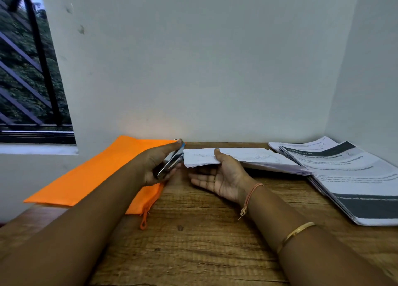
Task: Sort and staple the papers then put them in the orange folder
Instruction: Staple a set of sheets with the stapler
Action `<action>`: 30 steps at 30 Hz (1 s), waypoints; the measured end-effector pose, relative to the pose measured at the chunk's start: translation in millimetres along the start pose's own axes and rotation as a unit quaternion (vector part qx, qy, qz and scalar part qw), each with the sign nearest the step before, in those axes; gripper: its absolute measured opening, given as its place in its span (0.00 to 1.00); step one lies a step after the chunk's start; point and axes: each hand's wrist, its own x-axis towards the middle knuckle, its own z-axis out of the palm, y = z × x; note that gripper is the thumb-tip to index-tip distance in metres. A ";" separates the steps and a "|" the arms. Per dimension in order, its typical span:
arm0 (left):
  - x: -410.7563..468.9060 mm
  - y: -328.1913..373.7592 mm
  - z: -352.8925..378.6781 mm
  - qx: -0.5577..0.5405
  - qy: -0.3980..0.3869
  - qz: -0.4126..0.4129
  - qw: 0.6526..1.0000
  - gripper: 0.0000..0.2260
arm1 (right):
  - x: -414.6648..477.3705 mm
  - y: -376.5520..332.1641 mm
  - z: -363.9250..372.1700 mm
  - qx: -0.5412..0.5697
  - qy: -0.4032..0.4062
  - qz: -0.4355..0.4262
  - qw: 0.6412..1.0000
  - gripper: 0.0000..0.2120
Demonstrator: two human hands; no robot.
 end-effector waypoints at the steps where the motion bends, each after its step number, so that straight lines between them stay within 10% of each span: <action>1: 4.1 1.0 -4.7 0.008 0.039 0.019 0.999 0.15 | 0.1 -0.4 -0.5 0.002 0.001 -0.002 1.000 0.23; 6: 23.9 -6.1 -41.2 0.337 0.280 0.157 0.885 0.23 | -5.6 0.4 -0.8 0.013 -0.010 -0.001 1.000 0.15; 16: 41.1 -26.0 -50.5 0.555 0.252 -0.009 0.792 0.23 | -9.8 1.0 0.8 0.006 -0.020 0.004 1.000 0.11; 19: 32.6 -20.1 -39.8 0.584 0.314 0.060 0.746 0.31 | -8.6 2.2 1.8 -0.003 -0.023 0.010 1.000 0.15; 21: 28.9 -15.7 -31.6 0.516 0.329 0.144 0.778 0.28 | -7.3 3.0 2.5 -0.026 -0.033 0.019 0.999 0.19; 25: 10.8 -5.1 -5.8 0.147 0.084 0.047 0.984 0.20 | -6.5 5.3 2.2 -0.089 -0.048 0.026 0.994 0.29; 30: 18.4 -18.8 16.8 -0.044 -0.028 0.006 0.999 0.05 | -13.1 -0.5 3.5 -0.173 -0.075 0.013 0.982 0.34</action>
